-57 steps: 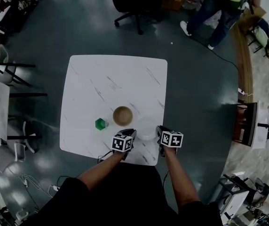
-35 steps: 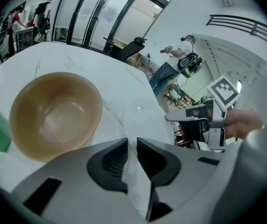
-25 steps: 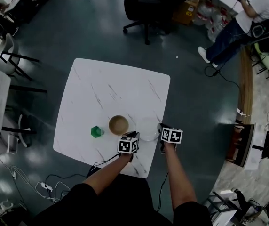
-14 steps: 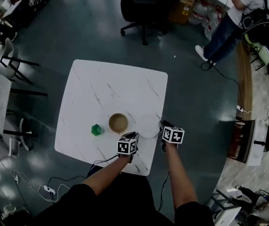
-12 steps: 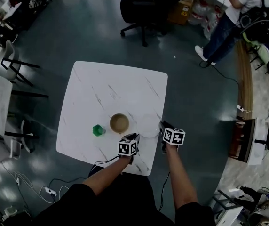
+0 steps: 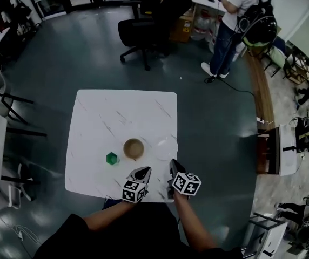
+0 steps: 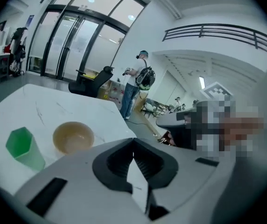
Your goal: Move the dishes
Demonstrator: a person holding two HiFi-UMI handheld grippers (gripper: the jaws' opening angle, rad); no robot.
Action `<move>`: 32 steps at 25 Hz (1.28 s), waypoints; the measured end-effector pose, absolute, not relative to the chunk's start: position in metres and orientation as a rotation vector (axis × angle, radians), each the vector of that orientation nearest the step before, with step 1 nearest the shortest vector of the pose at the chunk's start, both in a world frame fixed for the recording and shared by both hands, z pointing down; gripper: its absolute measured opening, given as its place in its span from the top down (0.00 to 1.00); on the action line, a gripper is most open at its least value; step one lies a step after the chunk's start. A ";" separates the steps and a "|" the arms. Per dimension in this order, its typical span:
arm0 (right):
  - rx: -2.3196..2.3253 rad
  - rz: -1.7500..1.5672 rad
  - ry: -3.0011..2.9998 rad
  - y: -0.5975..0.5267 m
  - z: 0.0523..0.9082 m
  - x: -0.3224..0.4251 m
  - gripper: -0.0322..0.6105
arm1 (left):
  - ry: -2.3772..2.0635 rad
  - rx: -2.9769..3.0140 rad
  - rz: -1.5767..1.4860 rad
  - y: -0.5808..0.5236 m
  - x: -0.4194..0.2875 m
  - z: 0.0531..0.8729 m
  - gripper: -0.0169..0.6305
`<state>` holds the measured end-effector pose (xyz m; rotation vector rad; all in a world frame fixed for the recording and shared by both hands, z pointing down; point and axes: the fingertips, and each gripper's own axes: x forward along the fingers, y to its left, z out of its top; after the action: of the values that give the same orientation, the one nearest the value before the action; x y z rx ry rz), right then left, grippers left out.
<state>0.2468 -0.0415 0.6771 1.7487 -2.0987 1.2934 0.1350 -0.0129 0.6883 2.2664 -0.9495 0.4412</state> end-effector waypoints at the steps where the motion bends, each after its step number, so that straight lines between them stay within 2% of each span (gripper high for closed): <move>1: 1.764 1.265 -2.108 -0.030 0.668 0.235 0.92 | -0.947 2.271 0.415 -0.006 0.127 0.678 0.95; 10: 1.647 0.823 -2.182 0.050 0.598 0.081 0.92 | -0.874 2.547 0.263 0.035 0.027 0.571 0.95; 17: 1.775 0.701 -2.201 0.079 0.535 -0.013 0.92 | -0.868 2.610 0.182 0.067 -0.068 0.510 0.95; 25: 1.876 0.549 -2.230 0.115 0.471 -0.054 0.92 | -0.830 2.645 0.126 0.107 -0.097 0.466 0.95; 32: 1.878 0.450 -2.269 0.132 0.454 -0.068 0.92 | -0.925 2.718 0.095 0.122 -0.111 0.444 0.95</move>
<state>-0.0677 0.1318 0.4543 1.8779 -2.2694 0.4500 -0.1114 0.1220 0.4439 2.7185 -0.9255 0.0951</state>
